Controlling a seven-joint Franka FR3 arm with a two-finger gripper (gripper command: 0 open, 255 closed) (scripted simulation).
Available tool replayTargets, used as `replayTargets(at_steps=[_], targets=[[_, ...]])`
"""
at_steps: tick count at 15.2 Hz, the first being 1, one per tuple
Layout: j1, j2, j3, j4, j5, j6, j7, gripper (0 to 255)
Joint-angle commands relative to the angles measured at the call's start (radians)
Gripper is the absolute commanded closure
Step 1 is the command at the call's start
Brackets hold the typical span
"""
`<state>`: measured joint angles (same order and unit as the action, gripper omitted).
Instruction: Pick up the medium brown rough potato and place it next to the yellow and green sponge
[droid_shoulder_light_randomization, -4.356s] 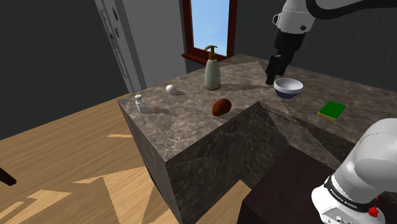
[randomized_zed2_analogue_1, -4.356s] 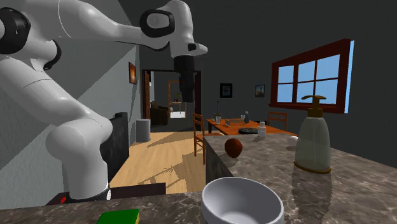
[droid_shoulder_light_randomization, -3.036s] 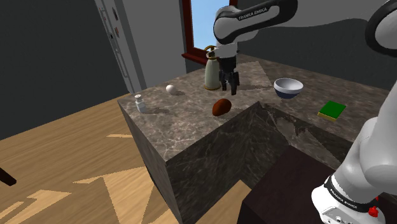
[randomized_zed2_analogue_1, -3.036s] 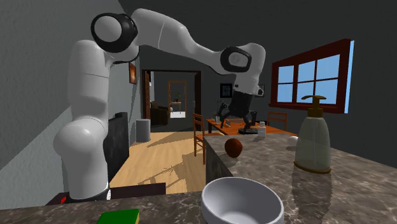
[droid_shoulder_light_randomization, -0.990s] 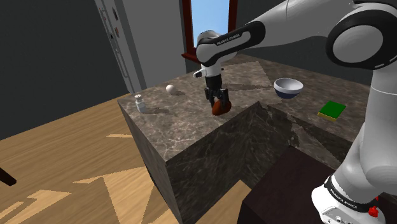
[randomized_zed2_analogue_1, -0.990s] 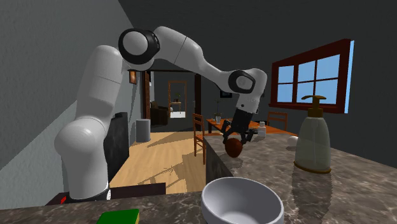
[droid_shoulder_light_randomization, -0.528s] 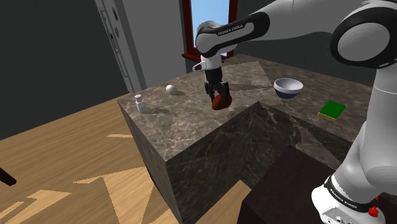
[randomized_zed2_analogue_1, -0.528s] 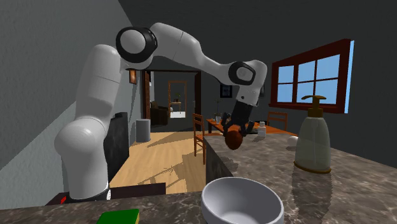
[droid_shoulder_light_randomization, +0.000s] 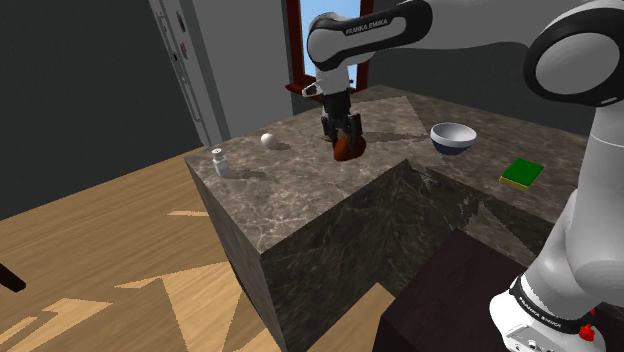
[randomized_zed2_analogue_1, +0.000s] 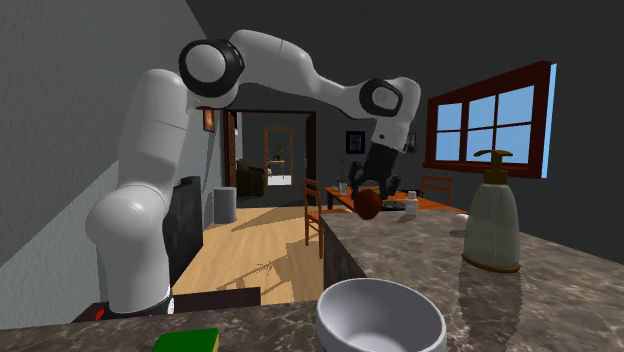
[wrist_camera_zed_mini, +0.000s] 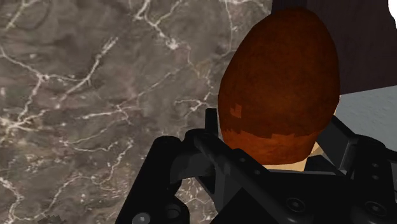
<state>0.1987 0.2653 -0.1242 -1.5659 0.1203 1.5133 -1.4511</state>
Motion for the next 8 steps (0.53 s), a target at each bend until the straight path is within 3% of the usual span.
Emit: replayTargets(at_steps=[1,8], targets=[[0.0,0.001,0.0,0.027,0.0,-0.026,0.004,255],[-0.003,0.004,0.0,0.126,0.001,-0.121,0.012,255]])
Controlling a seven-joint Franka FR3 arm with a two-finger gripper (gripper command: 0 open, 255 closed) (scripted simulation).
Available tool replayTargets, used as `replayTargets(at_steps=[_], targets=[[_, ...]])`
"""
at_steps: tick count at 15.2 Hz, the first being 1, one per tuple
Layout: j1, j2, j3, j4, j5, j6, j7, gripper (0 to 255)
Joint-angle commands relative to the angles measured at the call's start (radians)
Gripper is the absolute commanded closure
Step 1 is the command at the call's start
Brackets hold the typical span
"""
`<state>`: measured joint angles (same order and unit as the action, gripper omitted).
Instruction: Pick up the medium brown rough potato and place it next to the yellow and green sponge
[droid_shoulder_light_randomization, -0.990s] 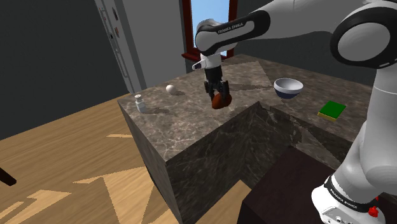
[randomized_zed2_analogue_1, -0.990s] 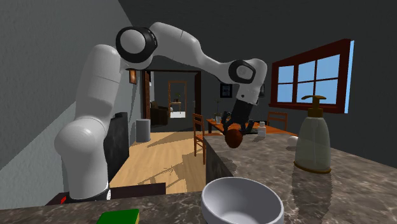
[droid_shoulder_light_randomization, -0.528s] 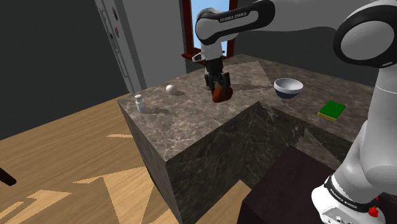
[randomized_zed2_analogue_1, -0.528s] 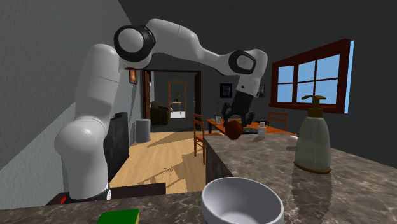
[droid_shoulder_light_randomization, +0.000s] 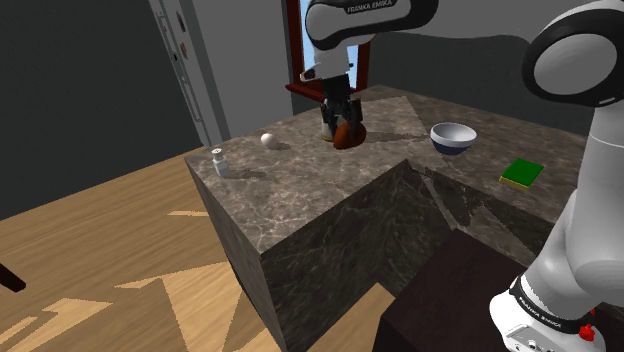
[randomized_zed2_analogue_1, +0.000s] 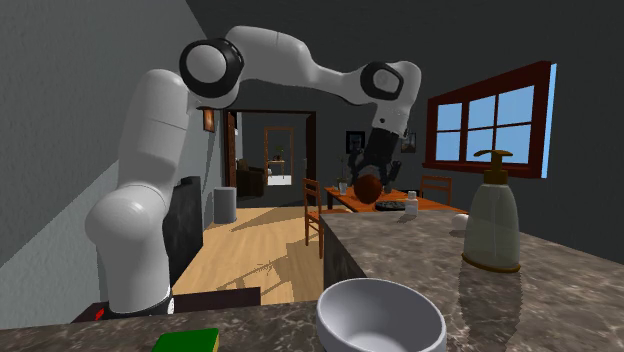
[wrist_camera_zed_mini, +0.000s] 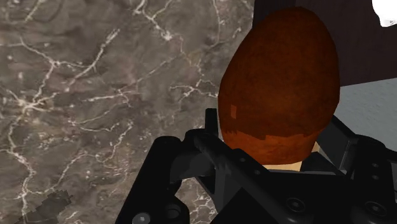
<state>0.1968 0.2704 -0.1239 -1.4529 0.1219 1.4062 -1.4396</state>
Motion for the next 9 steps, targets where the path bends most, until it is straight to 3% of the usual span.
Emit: replayTargets(at_steps=[1,5,9], targets=[[-0.002,0.001,-0.001,0.029,0.0,-0.028,0.001,255],[-0.004,0.008,-0.001,0.083,0.001,-0.075,0.005,255],[-0.037,-0.103,-0.03,-0.069,-0.029,-0.039,-0.064,255]])
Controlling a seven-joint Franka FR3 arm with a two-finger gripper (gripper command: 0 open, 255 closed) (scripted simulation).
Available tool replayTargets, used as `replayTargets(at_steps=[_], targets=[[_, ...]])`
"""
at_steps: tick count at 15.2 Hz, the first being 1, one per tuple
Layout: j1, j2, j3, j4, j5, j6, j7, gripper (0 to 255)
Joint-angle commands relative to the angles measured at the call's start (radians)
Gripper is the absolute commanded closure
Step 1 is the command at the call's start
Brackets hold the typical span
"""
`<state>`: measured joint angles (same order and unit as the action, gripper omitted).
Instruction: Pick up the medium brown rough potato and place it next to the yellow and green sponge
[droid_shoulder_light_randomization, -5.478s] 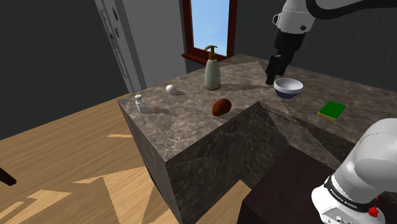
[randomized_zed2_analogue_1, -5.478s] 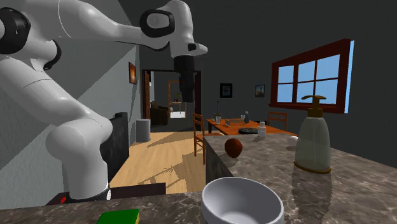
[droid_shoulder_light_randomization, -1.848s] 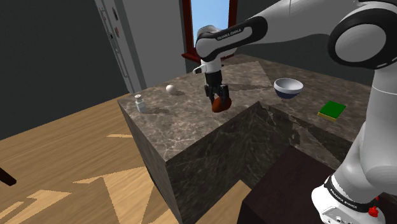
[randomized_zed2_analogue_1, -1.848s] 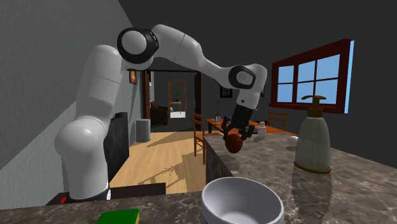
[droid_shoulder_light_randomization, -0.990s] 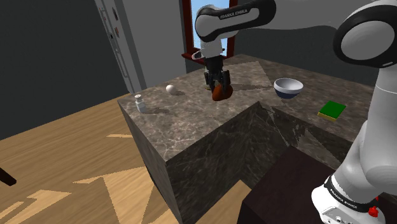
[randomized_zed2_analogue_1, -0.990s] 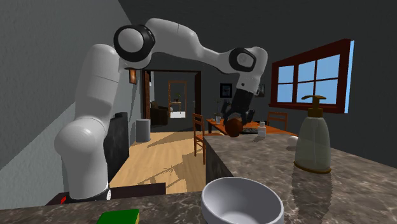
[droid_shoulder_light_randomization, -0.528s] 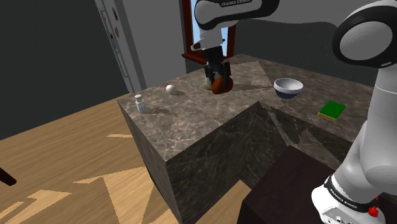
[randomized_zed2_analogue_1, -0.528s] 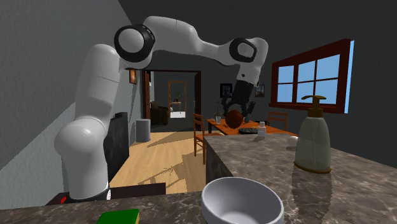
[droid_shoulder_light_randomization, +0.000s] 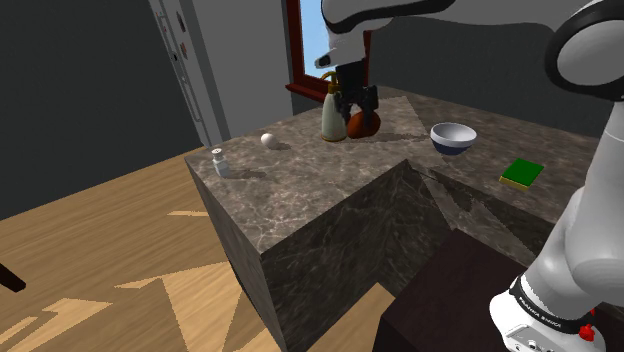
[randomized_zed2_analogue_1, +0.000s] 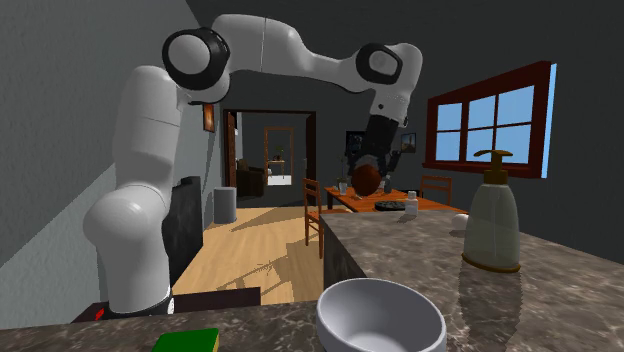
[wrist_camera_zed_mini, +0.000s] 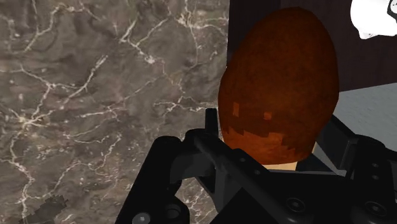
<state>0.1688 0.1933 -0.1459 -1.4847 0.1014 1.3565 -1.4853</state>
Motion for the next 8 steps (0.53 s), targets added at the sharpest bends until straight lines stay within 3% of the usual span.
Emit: replayTargets(at_steps=[1,8], targets=[[-0.017,-0.051,-0.015,-0.07,-0.016,0.017,-0.036,255],[-0.081,-0.197,-0.076,-0.251,-0.08,0.049,-0.162,255]])
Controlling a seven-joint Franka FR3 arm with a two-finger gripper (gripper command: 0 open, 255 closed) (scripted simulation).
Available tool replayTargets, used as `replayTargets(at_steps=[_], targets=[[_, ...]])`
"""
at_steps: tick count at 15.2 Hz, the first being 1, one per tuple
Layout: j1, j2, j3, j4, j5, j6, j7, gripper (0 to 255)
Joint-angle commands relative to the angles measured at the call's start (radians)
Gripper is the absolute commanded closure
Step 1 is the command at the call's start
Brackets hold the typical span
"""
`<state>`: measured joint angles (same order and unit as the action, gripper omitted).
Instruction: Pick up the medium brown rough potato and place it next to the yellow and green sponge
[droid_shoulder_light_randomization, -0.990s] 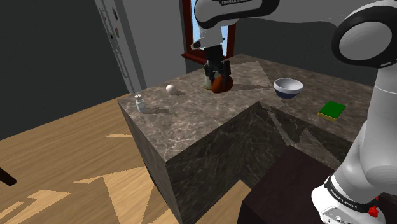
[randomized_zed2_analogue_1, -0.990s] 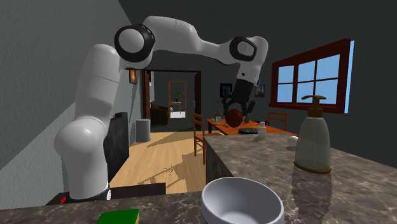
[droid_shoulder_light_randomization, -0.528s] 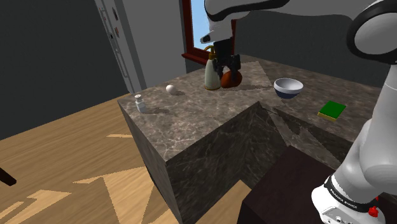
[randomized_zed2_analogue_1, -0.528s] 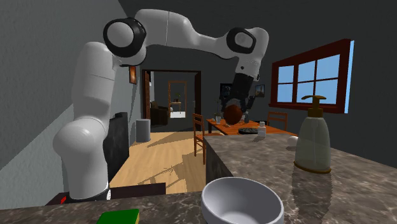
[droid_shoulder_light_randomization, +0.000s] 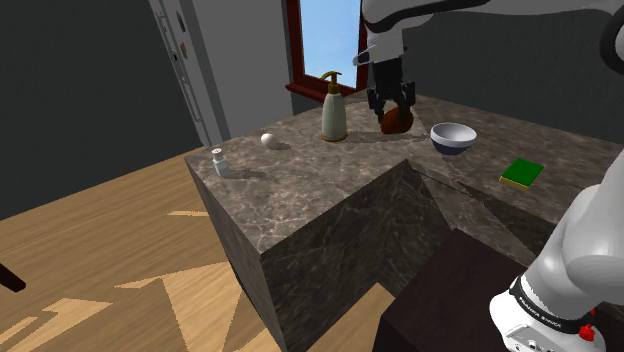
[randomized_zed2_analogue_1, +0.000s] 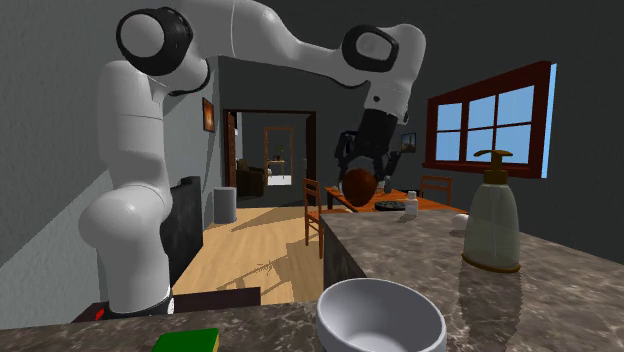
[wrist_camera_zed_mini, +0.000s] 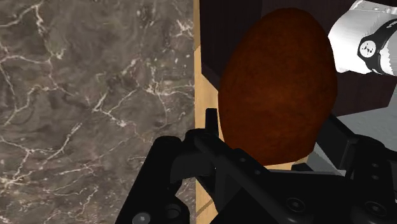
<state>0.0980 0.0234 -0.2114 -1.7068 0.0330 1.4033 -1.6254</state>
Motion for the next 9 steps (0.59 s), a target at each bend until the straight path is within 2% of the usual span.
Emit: replayTargets(at_steps=[1,9], targets=[[-0.02,-0.045,-0.02,-0.049,-0.022,0.005,-0.04,255],[-0.101,-0.153,-0.106,-0.165,-0.11,0.02,-0.198,255]])
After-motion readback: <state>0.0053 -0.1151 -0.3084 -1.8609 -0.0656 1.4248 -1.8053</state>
